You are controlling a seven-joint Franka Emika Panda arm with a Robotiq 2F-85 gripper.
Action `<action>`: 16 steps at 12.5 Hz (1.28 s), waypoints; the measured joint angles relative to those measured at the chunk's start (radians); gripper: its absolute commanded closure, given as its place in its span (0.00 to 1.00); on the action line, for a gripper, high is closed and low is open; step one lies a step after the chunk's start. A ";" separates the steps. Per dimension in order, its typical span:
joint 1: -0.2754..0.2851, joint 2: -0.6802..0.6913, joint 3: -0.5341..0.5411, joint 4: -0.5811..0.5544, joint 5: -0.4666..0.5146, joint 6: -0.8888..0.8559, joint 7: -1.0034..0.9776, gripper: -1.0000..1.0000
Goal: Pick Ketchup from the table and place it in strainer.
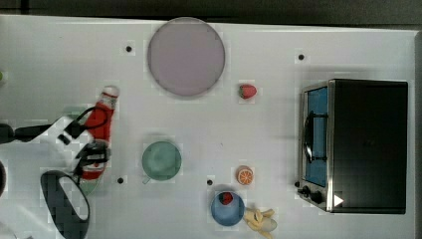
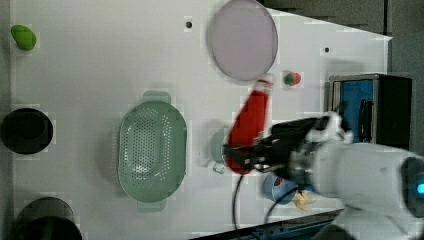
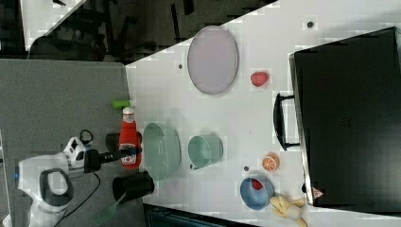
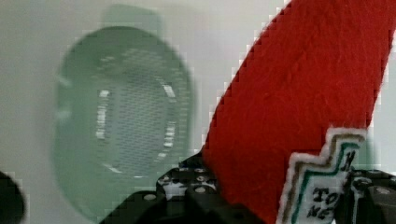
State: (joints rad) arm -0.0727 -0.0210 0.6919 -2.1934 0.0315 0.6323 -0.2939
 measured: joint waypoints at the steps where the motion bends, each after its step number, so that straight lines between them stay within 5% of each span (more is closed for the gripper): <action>1: 0.013 0.058 0.024 0.000 -0.003 0.039 0.063 0.37; 9: 0.048 0.400 0.083 -0.014 -0.050 0.375 0.307 0.37; 10: 0.049 0.434 0.083 -0.012 -0.050 0.405 0.312 0.34; 13: 0.069 0.513 0.050 -0.014 -0.100 0.433 0.328 0.03; 16: 0.075 0.522 0.047 -0.029 -0.100 0.429 0.357 0.00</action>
State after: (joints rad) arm 0.0020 0.5015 0.7388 -2.2227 -0.0687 1.0615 0.0633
